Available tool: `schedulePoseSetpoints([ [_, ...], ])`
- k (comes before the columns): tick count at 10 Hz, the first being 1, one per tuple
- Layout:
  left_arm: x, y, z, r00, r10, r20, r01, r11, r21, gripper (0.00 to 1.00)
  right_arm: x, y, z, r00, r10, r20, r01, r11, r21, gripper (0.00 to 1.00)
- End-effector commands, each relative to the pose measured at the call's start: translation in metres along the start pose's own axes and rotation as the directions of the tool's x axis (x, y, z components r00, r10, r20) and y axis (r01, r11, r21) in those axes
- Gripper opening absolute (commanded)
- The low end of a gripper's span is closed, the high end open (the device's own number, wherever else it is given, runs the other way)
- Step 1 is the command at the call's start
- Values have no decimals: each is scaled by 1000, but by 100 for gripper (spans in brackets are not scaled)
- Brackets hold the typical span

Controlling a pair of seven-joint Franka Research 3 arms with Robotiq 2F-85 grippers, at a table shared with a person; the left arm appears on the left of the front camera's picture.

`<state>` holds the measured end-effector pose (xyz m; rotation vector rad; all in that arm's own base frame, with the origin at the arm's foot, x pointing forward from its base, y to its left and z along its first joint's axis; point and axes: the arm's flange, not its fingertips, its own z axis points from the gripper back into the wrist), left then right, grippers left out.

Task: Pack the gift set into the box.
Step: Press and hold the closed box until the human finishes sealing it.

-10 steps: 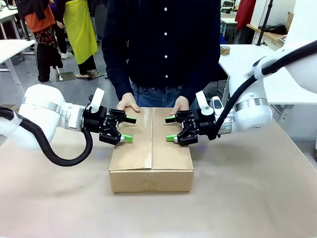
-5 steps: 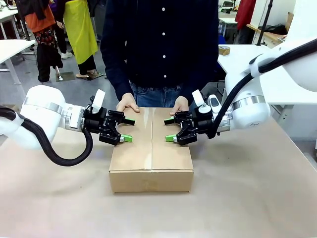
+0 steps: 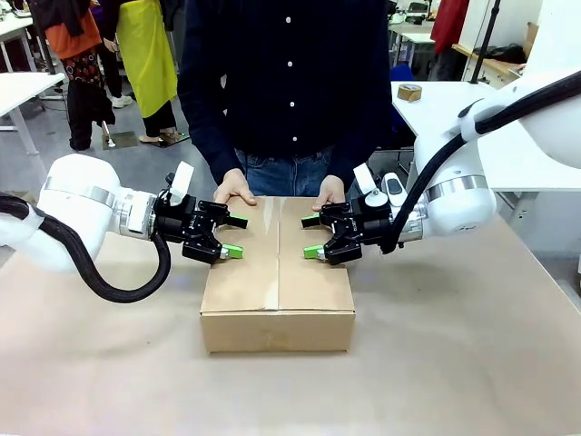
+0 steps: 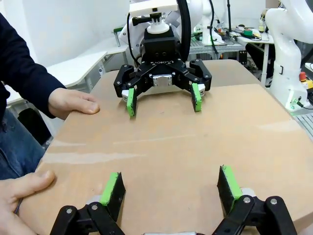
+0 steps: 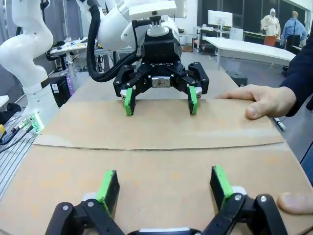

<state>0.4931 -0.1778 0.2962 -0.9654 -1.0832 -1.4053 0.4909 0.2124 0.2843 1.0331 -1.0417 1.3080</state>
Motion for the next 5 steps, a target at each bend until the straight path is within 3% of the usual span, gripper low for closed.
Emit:
schedulePoseSetpoints([
  [1, -3, -2, 0, 1000, -20, 8, 20, 1000, -6, 100, -3, 2, 0, 1000, 11, 8, -11, 1000, -11, 100],
  [5, -3, -2, 0, 1000, -20, 8, 20, 1000, -6, 100, -3, 2, 0, 1000, 11, 8, -11, 1000, -11, 100],
])
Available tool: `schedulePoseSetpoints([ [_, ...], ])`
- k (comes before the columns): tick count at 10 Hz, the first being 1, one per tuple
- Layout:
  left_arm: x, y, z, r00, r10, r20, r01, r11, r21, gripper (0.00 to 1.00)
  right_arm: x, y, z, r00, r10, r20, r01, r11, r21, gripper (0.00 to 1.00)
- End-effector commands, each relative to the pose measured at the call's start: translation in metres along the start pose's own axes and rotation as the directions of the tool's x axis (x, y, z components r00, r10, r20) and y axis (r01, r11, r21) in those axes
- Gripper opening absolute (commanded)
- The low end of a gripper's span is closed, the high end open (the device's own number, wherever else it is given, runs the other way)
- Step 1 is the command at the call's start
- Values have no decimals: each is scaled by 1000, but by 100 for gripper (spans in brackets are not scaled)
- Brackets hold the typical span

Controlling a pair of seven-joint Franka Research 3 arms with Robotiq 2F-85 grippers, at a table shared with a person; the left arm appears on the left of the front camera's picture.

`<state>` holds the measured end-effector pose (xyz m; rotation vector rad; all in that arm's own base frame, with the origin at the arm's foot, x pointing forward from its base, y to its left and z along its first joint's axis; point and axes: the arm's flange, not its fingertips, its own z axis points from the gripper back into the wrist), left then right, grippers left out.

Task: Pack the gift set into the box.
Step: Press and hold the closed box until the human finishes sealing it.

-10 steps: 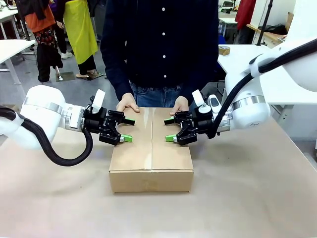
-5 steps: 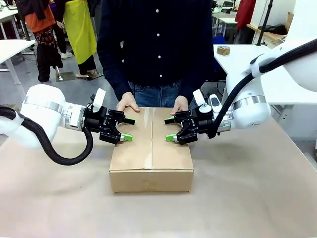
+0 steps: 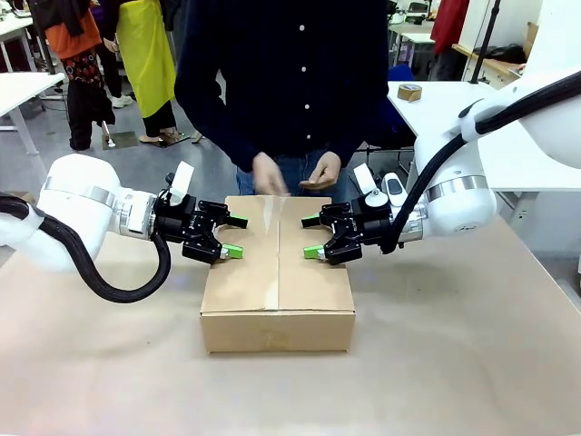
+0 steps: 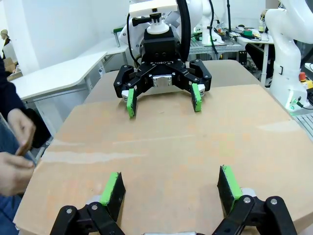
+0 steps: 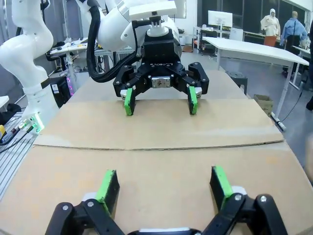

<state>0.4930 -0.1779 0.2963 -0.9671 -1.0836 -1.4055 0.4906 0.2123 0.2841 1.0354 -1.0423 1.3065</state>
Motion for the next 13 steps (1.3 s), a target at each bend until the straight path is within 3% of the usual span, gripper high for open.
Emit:
schedulePoseSetpoints([
  [1, -3, -2, 0, 1000, -20, 7, 20, 1000, -5, 100, -3, 2, 0, 1000, 12, 6, -12, 1000, -11, 100],
  [13, -3, -2, 0, 1000, -20, 7, 20, 1000, -5, 100, -3, 2, 0, 1000, 12, 6, -12, 1000, -11, 100],
])
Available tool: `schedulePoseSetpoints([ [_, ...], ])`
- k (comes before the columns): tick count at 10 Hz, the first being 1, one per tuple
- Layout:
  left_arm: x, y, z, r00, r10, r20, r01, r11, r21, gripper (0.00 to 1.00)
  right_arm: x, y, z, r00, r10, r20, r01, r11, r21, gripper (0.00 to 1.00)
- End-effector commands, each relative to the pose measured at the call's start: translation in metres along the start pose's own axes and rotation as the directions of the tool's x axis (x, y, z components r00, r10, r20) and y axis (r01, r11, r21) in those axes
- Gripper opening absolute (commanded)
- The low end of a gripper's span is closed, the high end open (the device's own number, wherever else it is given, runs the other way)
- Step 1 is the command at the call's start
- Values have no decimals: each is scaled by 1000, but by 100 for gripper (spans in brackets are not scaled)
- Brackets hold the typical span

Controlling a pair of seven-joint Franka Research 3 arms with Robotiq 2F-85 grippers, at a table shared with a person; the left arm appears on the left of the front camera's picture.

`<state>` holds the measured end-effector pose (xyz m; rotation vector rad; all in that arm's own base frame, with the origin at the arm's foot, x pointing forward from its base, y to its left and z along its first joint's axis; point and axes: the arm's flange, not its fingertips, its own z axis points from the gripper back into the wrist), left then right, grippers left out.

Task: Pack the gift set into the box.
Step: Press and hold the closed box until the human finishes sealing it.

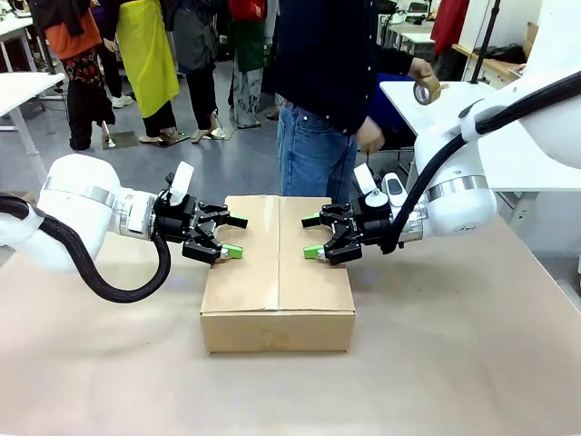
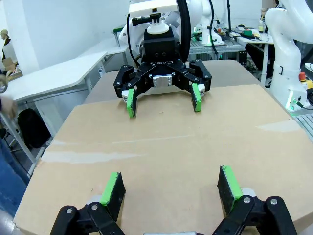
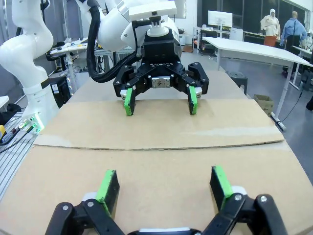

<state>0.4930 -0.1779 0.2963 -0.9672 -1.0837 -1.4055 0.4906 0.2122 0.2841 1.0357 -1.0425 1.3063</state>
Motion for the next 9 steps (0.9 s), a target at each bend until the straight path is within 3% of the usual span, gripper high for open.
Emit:
schedulePoseSetpoints([
  [1, -3, -2, 0, 1000, -20, 7, 20, 1000, -5, 100, -3, 2, 0, 1000, 12, 5, -12, 1000, -11, 100],
  [9, -3, -2, 0, 1000, -20, 7, 20, 1000, -5, 100, -3, 2, 0, 1000, 12, 5, -12, 1000, -11, 100],
])
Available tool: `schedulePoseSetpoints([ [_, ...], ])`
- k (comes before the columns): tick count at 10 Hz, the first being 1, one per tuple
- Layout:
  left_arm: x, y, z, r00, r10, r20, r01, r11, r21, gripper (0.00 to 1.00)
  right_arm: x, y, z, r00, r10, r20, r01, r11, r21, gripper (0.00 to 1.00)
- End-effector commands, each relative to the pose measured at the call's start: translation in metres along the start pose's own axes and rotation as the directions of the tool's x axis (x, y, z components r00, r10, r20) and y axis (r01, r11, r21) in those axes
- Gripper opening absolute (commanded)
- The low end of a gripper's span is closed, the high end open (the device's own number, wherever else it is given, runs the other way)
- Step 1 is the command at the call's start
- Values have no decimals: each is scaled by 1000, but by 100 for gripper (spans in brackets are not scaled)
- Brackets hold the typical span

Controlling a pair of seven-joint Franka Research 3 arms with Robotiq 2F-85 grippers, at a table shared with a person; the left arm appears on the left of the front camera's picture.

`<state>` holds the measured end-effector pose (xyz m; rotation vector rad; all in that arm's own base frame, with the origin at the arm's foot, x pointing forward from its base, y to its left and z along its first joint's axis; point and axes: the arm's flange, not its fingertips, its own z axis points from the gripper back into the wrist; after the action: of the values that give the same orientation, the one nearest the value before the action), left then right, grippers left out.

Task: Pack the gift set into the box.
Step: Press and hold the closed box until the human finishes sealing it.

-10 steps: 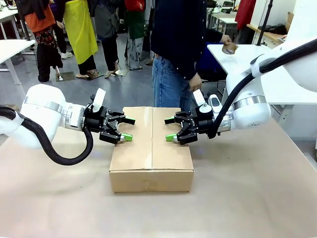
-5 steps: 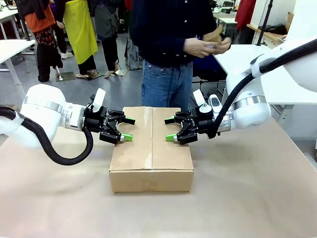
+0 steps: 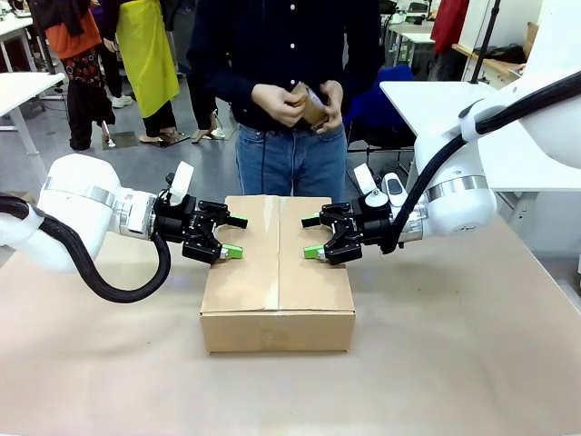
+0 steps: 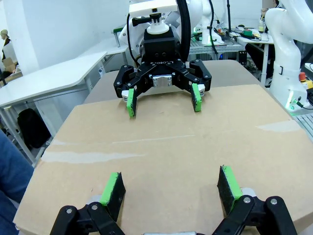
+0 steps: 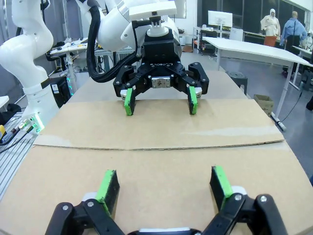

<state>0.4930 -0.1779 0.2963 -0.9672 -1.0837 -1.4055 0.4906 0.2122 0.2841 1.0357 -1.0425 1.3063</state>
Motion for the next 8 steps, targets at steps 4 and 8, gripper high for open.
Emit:
schedulePoseSetpoints([
  [4, -3, -2, 0, 1000, -20, 7, 20, 1000, -5, 100, -3, 2, 0, 1000, 12, 5, -12, 1000, -11, 100],
  [8, -3, -2, 0, 1000, -20, 7, 20, 1000, -5, 100, -3, 2, 0, 1000, 12, 5, -12, 1000, -11, 100],
])
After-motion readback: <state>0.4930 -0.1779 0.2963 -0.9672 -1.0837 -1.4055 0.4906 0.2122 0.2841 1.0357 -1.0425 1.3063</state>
